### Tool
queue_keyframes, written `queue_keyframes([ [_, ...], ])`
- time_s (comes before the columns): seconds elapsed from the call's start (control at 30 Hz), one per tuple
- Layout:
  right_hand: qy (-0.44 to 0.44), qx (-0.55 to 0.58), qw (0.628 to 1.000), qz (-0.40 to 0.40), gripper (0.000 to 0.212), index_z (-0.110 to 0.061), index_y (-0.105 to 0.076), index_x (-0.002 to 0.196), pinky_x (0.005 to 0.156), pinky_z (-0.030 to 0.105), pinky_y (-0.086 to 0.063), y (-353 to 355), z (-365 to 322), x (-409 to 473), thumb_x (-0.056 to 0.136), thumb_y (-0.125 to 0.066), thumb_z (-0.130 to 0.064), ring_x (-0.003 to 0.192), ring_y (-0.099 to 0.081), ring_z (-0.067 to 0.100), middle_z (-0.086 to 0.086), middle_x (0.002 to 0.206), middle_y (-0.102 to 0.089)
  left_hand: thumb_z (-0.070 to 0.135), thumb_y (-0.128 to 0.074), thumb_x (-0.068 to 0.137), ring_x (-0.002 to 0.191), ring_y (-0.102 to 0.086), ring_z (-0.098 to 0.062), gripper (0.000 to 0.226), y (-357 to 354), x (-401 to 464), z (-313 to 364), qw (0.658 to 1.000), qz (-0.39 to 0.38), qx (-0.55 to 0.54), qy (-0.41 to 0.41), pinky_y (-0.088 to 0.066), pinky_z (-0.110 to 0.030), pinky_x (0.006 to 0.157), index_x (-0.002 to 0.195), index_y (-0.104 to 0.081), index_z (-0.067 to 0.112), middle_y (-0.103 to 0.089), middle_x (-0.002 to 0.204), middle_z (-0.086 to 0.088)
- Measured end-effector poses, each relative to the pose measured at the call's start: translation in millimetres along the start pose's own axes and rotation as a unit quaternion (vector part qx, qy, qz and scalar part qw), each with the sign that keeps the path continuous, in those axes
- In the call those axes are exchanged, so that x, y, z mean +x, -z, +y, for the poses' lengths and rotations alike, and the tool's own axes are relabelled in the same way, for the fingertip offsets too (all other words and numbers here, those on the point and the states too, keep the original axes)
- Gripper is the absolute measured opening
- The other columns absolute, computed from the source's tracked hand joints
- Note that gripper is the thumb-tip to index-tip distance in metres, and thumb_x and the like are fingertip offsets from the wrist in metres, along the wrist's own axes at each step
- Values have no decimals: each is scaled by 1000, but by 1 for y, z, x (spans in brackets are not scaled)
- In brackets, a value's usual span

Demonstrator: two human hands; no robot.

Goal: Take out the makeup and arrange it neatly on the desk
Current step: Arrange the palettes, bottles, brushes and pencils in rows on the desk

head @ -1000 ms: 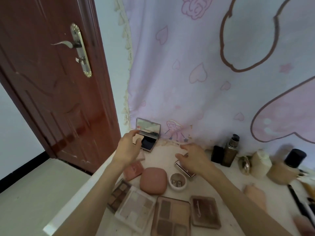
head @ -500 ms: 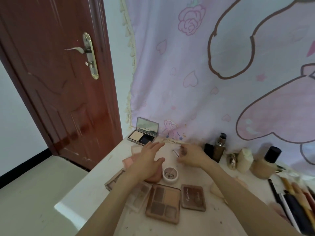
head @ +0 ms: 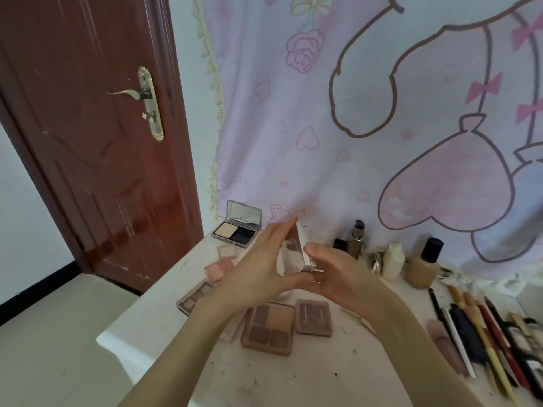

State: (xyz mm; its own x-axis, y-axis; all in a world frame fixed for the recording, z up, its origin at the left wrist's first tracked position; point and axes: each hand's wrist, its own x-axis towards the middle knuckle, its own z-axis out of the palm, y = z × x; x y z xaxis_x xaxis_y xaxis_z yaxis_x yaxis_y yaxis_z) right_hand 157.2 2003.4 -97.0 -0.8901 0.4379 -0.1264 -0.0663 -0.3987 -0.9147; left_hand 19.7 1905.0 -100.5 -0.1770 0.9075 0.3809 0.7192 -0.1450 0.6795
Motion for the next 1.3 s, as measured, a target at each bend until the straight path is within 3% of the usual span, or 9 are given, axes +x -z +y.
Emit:
queue_keyframes([
  [0.13, -16, 27, 999, 15, 68, 4, -44, 131, 102, 52, -41, -8, 0, -15, 75, -64, -29, 97, -50, 33, 19, 110, -50, 38, -77, 69, 106, -43, 11, 82, 6, -7, 18, 999, 32, -9, 1, -42, -10, 72, 137, -33, 40, -43, 110, 29],
  [0.3, -19, 60, 998, 15, 56, -4, -59, 120, 83, 44, -53, -3, 1, -27, 75, -60, -36, 97, -62, 28, 16, 116, -60, 37, -72, 77, 111, -42, 7, 63, 4, -12, 35, 1000, -22, 9, -13, -39, -6, 72, 133, -43, 41, -45, 123, 22],
  [0.4, -25, 141, 989, 29, 53, -5, -62, 118, 72, 41, -55, 5, -2, -33, 80, -57, -42, 102, -63, 36, 20, 120, -57, 40, -70, 77, 129, -26, 6, 64, 5, -13, 43, 993, -113, 31, -8, -36, -11, 93, 132, -39, 49, -20, 147, 26],
  [0.53, -33, 138, 989, 39, 69, -5, -64, 116, 67, 39, -57, 12, -4, -40, 83, -45, -63, 98, -65, 32, 18, 110, -64, 44, -66, 79, 123, -20, 17, 56, 5, -10, 53, 988, -117, 96, -16, -29, -38, 105, 131, -44, 45, -28, 141, 31],
  [0.73, 28, 104, 993, 53, 66, -15, -66, 98, 64, 32, -42, 1, -17, -44, 76, -35, -68, 67, -64, 18, 6, 84, -68, 48, -49, 88, 115, -43, -1, 40, 3, -7, 65, 976, -21, 193, -101, -18, -22, 92, 124, -57, 32, -45, 131, 26],
  [0.9, 66, 71, 995, 26, 70, -16, -66, 101, 56, 30, -45, -11, -18, -46, 86, -19, -66, 65, -62, 18, 7, 84, -64, 53, -60, 77, 120, -35, 7, 49, 14, -7, 70, 978, -39, 165, -118, -16, -16, 99, 120, -54, 31, -40, 125, 30],
  [1.07, 100, 64, 993, 3, 55, -29, -70, 99, 86, 42, -47, -26, -18, -48, 74, -33, -62, 88, -68, 14, 1, 98, -71, 45, -69, 74, 117, -42, 3, 39, 18, -11, 76, 992, -51, 87, -71, -30, -15, 96, 99, -39, 49, -43, 129, 30],
  [1.2, 84, 68, 994, 1, 50, -15, -63, 107, 69, 35, -53, -26, -22, -56, 80, -45, -54, 81, -63, 19, 8, 88, -63, 43, -71, 73, 108, -47, 12, 44, 19, -13, 76, 997, -3, 19, -71, -31, -1, 87, 109, -45, 41, -52, 112, 30],
  [1.3, 79, 66, 995, 20, 43, -12, -68, 106, 84, 38, -53, -26, -25, -61, 80, -55, -44, 88, -63, 24, 13, 97, -66, 43, -71, 73, 108, -45, 17, 50, 18, -14, 77, 996, 11, 32, -82, -29, 3, 85, 113, -41, 45, -50, 114, 34],
])
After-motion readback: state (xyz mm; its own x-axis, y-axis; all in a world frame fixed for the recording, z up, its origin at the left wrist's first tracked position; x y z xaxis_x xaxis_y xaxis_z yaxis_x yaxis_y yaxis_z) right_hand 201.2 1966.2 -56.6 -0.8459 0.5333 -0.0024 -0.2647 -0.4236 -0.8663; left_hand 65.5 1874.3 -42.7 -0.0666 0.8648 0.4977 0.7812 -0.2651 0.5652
